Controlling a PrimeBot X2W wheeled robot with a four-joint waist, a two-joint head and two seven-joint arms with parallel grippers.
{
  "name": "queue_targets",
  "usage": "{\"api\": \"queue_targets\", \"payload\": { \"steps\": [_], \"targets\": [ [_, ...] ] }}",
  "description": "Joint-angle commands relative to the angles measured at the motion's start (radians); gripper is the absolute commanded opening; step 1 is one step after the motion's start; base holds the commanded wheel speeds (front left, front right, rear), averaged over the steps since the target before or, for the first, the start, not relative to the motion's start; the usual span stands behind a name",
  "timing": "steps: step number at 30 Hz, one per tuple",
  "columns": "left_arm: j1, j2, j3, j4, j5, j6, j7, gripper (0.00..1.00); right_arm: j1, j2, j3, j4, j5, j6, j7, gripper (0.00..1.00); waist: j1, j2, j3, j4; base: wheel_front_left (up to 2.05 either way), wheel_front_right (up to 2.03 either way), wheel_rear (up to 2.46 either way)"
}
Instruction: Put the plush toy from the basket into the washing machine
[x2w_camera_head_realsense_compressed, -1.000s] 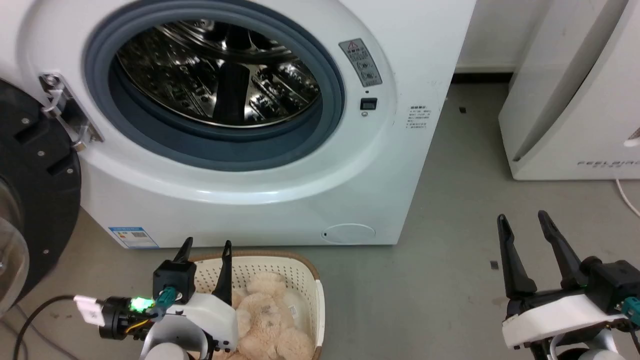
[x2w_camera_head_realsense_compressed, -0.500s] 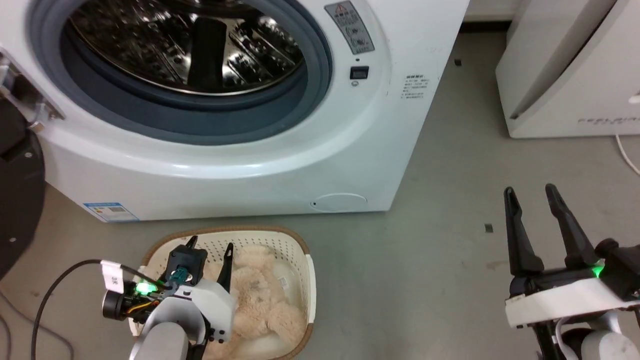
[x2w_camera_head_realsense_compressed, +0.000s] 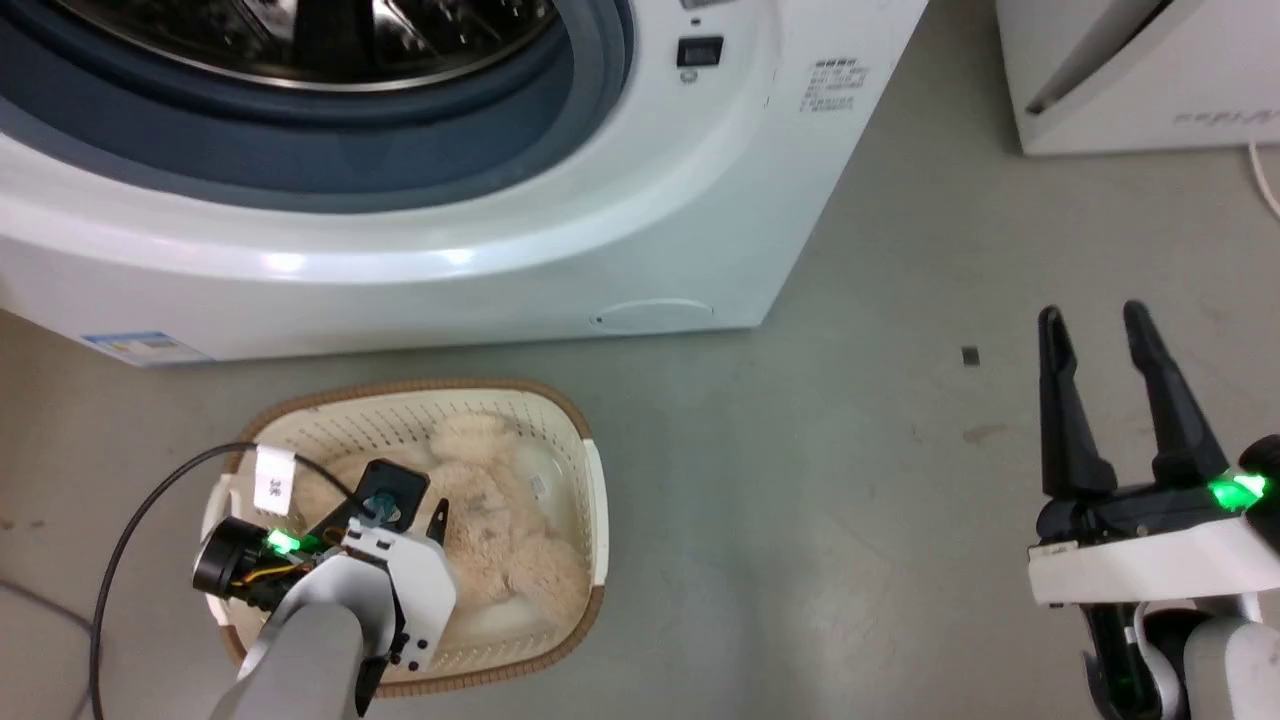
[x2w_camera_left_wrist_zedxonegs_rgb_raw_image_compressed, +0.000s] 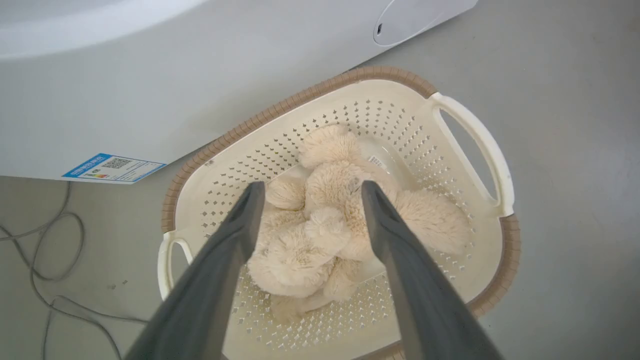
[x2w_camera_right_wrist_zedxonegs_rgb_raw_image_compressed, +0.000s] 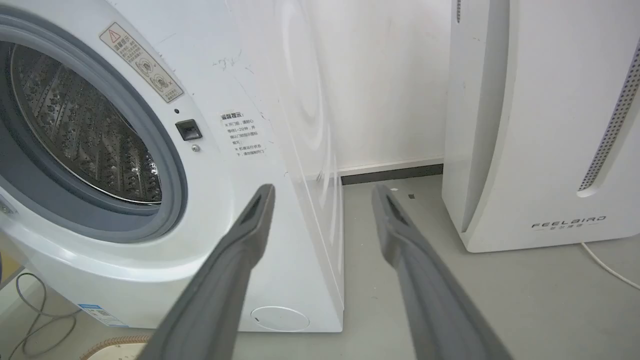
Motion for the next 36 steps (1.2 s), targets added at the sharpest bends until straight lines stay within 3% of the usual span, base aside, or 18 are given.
{"api": "queue_targets", "payload": {
  "steps": [1,12,36],
  "targets": [
    [-0.028,0.009,-0.007,0.022,0.006,-0.005,0.007,1.0,-0.022,0.0,-0.002,-0.011,0.011,0.0,-0.013,1.0,-0.0002,0.0,0.034,-0.008,0.0,0.0,0.0],
    [-0.131,0.064,-0.093,0.137,0.036,-0.029,0.135,1.0,-0.072,0.0,-0.008,-0.047,0.039,0.0,-0.036,1.0,-0.0002,0.0,0.182,-0.027,0.0,0.0,0.0],
    [-0.351,0.168,-0.225,0.384,0.039,-0.036,0.061,1.0,-0.151,0.0,-0.03,-0.097,0.132,-0.001,-0.086,1.0,-0.0002,0.0,0.435,-0.072,0.0,0.0,0.0]
  ]
}}
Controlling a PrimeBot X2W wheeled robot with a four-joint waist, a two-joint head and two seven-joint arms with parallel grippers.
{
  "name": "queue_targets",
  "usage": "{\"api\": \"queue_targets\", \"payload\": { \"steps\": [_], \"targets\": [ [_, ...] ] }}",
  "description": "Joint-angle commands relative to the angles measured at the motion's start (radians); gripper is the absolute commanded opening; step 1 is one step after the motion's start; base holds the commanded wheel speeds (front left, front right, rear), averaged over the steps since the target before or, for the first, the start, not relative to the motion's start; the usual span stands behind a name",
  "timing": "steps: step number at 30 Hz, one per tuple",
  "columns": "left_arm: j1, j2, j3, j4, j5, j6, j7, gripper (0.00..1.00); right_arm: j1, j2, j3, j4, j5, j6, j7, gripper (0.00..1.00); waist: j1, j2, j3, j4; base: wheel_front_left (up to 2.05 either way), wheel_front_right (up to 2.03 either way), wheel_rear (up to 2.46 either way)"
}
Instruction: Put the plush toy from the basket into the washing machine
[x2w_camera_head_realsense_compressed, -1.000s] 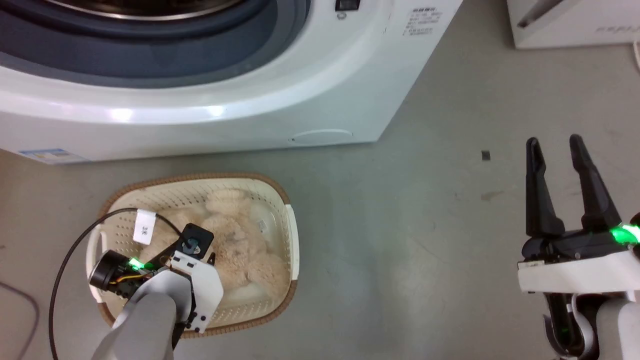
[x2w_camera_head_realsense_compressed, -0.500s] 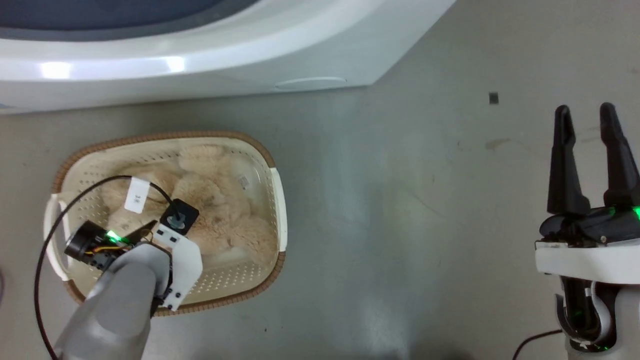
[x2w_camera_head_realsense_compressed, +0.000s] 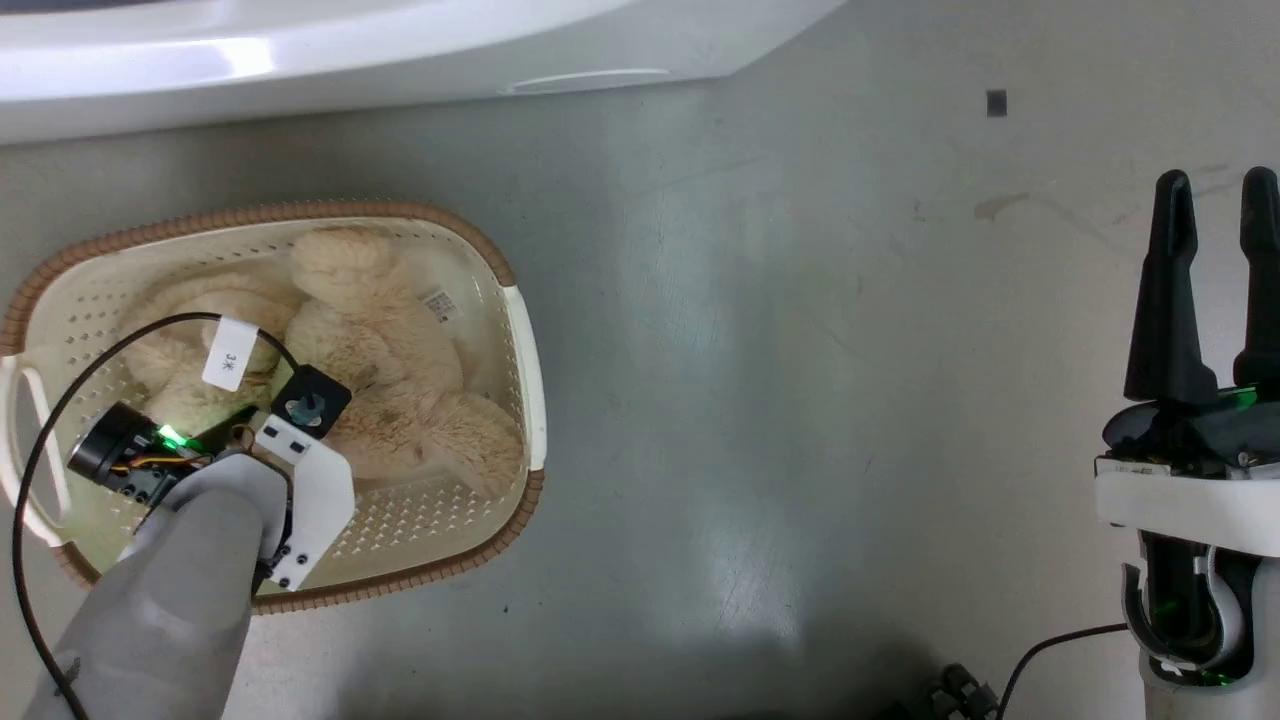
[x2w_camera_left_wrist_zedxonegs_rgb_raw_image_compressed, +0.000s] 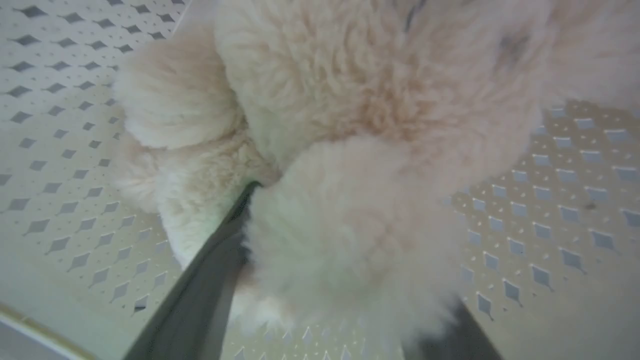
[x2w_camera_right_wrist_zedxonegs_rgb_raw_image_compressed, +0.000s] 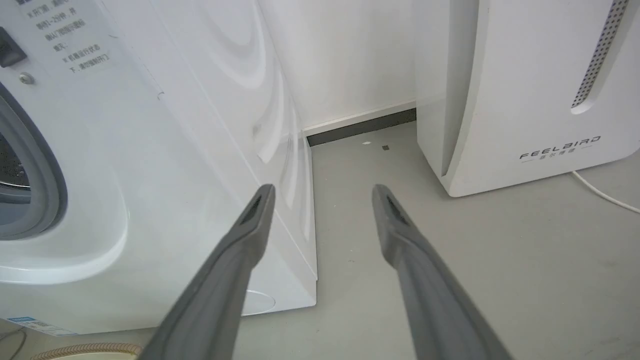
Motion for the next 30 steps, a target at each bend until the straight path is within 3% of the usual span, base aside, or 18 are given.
{"api": "queue_targets", "payload": {
  "steps": [1,4,5,6,7,19,30],
  "targets": [
    [-0.026,0.012,-0.012,0.029,0.001,0.002,-0.006,1.0,-0.027,0.0,-0.002,-0.009,0.011,-0.001,-0.011,1.0,-0.0001,0.0,0.013,-0.004,0.0,0.0,0.0],
    [-0.04,0.019,-0.023,0.059,-0.006,0.001,-0.006,1.0,-0.034,0.0,-0.001,-0.009,0.021,-0.001,-0.017,1.0,-0.0001,0.0,0.025,-0.008,0.0,0.0,0.0],
    [-0.045,0.02,-0.029,0.07,-0.007,-0.001,-0.005,0.5,-0.038,0.0,-0.001,-0.009,0.025,-0.001,-0.019,1.0,-0.0001,0.0,0.028,-0.01,0.0,0.0,0.0],
    [-0.051,0.022,-0.035,0.08,-0.007,-0.002,-0.005,0.18,-0.04,0.0,-0.001,-0.008,0.028,-0.001,-0.021,1.0,-0.0001,0.0,0.03,-0.011,0.0,0.0,0.0],
    [-0.057,0.023,-0.04,0.09,-0.009,-0.004,-0.003,0.0,-0.044,0.0,-0.003,-0.009,0.031,-0.001,-0.023,1.0,-0.0001,0.0,0.033,-0.012,0.0,0.0,0.0],
    [-0.101,0.032,-0.105,0.213,-0.033,-0.027,0.019,0.0,-0.056,0.0,-0.011,0.018,0.074,-0.001,-0.048,1.0,-0.0001,0.0,0.01,-0.018,0.0,0.0,0.0],
    [-0.013,-0.006,-0.154,0.213,-0.054,-0.037,-0.07,0.0,0.009,0.0,-0.025,0.082,0.053,-0.001,-0.048,1.0,-0.0001,0.0,-0.189,0.02,0.0,0.0,0.0]
  ]
}}
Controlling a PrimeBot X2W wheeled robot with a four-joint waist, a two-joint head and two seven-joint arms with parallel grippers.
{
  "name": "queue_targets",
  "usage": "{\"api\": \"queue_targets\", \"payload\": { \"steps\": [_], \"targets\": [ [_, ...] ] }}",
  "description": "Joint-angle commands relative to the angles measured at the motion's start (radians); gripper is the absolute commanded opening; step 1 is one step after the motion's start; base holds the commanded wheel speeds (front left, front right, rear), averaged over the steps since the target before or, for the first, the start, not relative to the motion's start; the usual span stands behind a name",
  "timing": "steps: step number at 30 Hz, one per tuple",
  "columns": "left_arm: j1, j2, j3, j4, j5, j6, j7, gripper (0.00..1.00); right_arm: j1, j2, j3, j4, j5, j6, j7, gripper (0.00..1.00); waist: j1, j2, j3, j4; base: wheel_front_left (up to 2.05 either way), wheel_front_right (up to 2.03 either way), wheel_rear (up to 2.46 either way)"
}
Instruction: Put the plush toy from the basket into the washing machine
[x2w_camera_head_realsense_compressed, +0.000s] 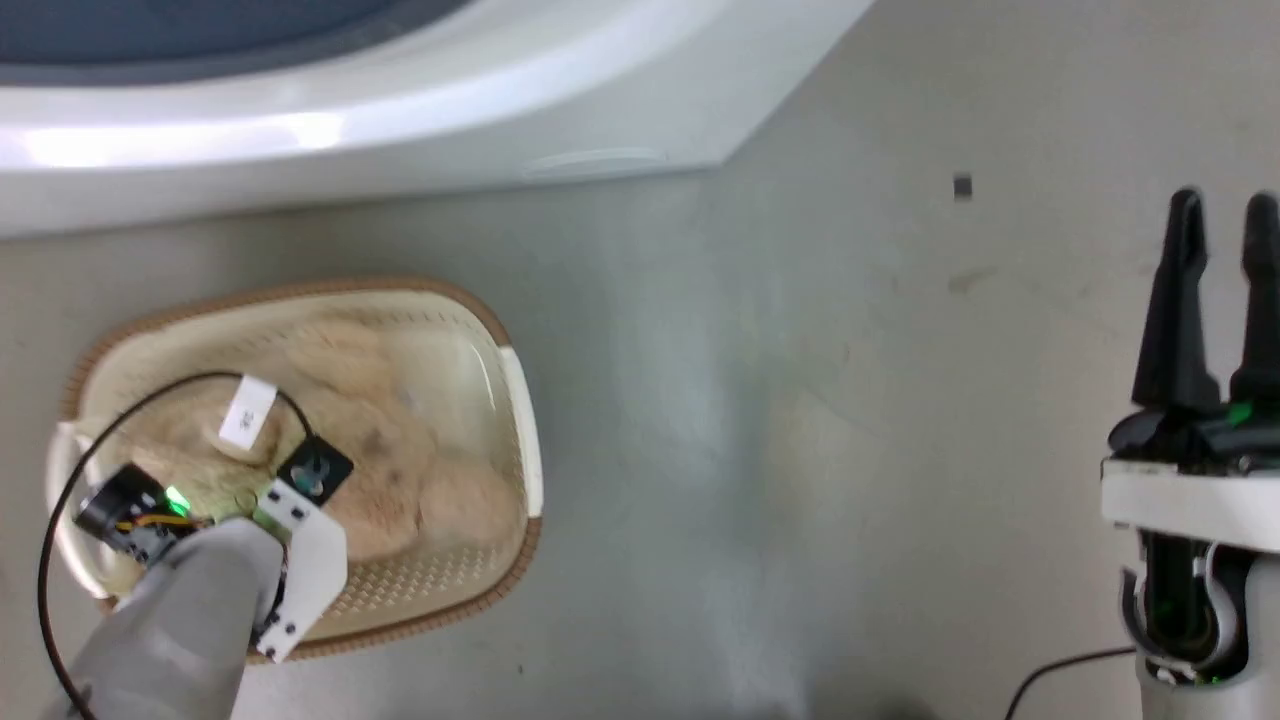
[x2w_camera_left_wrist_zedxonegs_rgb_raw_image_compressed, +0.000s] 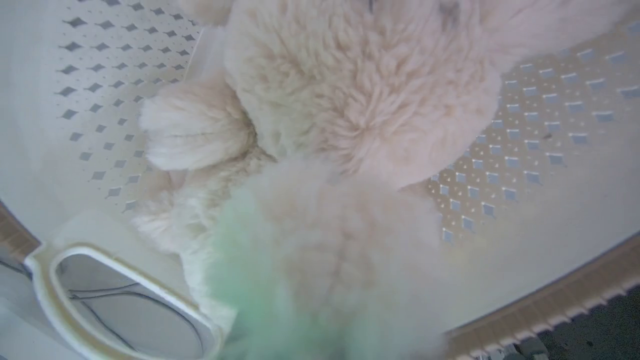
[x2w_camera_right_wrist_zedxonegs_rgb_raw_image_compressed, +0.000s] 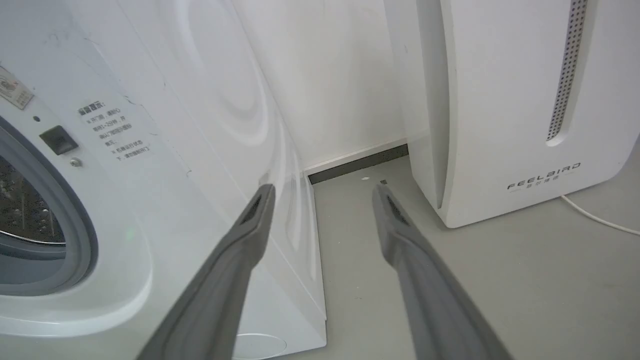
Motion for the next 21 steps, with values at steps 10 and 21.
{"api": "queue_targets", "payload": {
  "steps": [10,21],
  "targets": [
    [0.105,-0.05,-0.032,0.003,-0.091,-0.004,-0.157,0.0,0.119,0.0,0.007,0.032,-0.031,-0.001,-0.005,1.0,0.0,0.0,-0.258,0.082,0.0,0.0,0.0],
    [0.161,-0.104,-0.039,-0.011,-0.202,-0.004,-0.256,0.0,0.23,0.0,-0.001,0.053,-0.05,-0.001,-0.005,1.0,0.0,0.0,-0.443,0.155,0.0,0.0,0.0]
  ]
}}
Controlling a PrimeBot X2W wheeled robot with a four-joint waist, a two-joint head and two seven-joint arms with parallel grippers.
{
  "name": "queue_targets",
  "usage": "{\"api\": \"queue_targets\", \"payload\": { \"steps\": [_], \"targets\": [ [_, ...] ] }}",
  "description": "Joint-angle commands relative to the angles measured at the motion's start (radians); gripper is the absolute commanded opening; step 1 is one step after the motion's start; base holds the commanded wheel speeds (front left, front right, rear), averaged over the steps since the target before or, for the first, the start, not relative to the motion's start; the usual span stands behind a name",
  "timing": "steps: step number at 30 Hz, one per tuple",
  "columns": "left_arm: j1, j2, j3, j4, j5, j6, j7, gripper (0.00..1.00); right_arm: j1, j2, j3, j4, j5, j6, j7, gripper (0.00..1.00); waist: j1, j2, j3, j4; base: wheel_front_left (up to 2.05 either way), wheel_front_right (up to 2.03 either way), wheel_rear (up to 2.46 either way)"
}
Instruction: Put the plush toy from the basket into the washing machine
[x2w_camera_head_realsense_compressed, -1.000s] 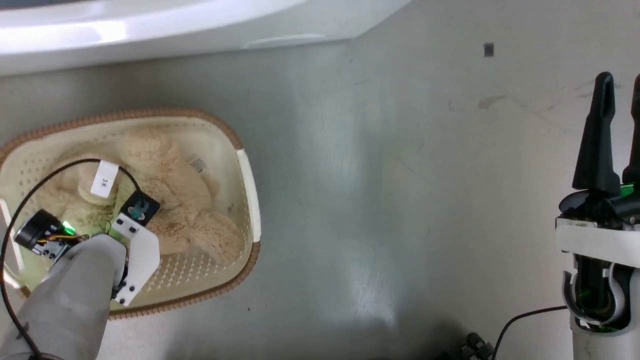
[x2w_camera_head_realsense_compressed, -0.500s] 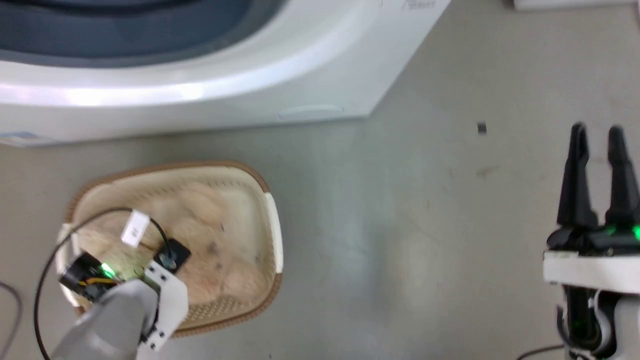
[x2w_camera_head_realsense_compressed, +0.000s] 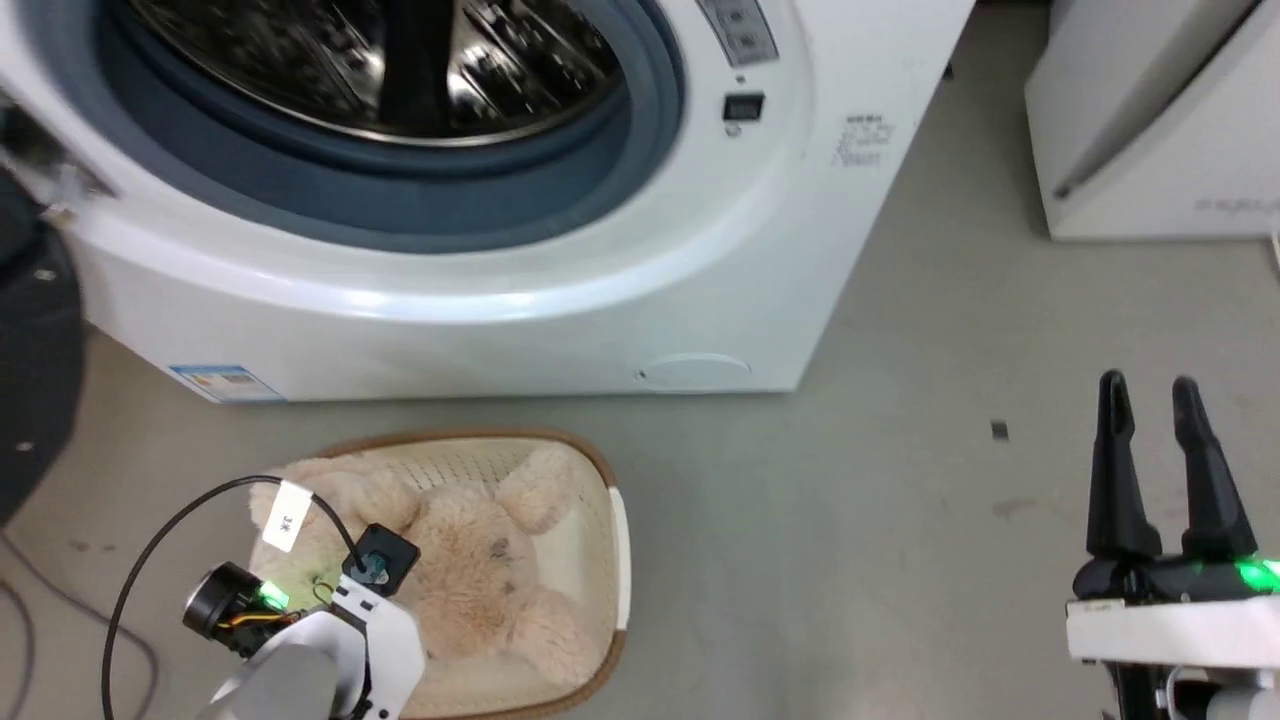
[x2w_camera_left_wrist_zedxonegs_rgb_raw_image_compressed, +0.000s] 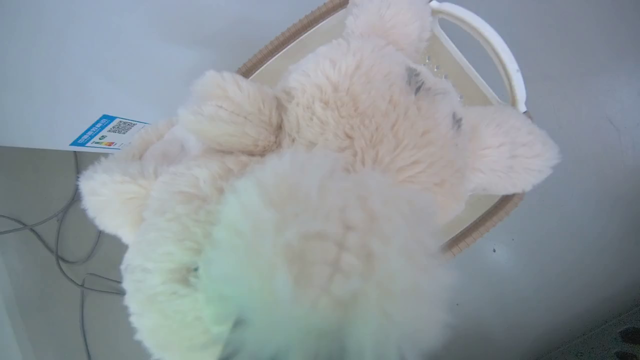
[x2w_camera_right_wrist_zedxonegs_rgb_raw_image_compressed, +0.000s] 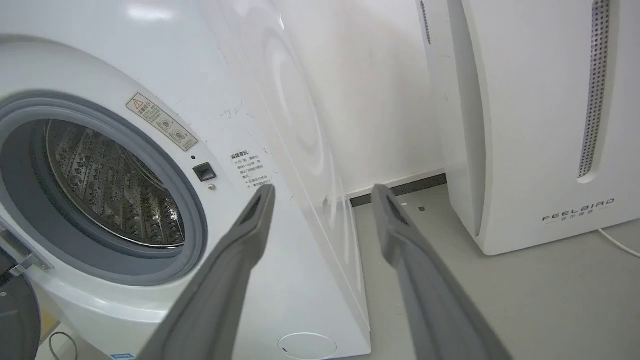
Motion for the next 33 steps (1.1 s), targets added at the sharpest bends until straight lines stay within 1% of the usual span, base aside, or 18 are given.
{"api": "queue_targets", "payload": {
  "steps": [1,5,11,17,22,27,28,33],
  "targets": [
    [0.014,-0.007,0.005,-0.013,-0.017,-0.003,-0.017,0.0,0.023,0.0,-0.002,0.005,-0.003,-0.001,-0.005,1.0,0.0001,0.0,-0.07,0.042,0.0,0.0,0.0],
    [0.021,-0.022,0.012,-0.042,-0.038,-0.002,-0.034,0.0,0.054,0.0,0.0,0.008,-0.005,-0.001,-0.005,1.0,0.0001,0.0,-0.121,0.061,0.0,0.0,0.0],
    [0.04,-0.033,0.028,-0.119,-0.063,0.015,-0.045,0.0,0.088,0.0,0.0,0.009,-0.005,-0.001,-0.005,1.0,0.0001,0.0,-0.176,0.079,0.0,0.0,0.0],
    [0.057,-0.019,0.064,-0.284,-0.087,0.053,-0.047,0.0,0.105,0.0,0.002,0.005,-0.004,-0.001,-0.005,1.0,0.0001,0.0,-0.199,0.085,0.0,0.0,0.0],
    [0.071,-0.005,0.12,-0.438,-0.115,0.098,-0.047,0.0,0.102,0.0,0.006,0.001,-0.002,-0.001,-0.005,1.0,0.0001,0.0,-0.195,0.078,0.0,0.0,0.0],
    [0.067,0.009,0.183,-0.563,-0.134,0.143,-0.047,0.0,0.087,0.0,0.014,-0.004,-0.002,-0.001,-0.005,1.0,0.0001,0.0,-0.167,0.054,0.0,0.0,0.0],
    [0.067,0.009,0.183,-0.563,-0.134,0.143,-0.047,0.0,0.087,0.0,0.014,-0.004,-0.002,-0.001,-0.005,1.0,0.0001,0.0,-0.167,0.054,0.0,0.0,0.0],
    [0.042,0.031,0.245,-0.645,-0.143,0.169,-0.047,0.0,0.062,0.0,0.017,-0.008,-0.001,-0.001,-0.005,1.0,0.0001,0.0,-0.121,0.024,0.0,0.0,0.0]
  ]
}}
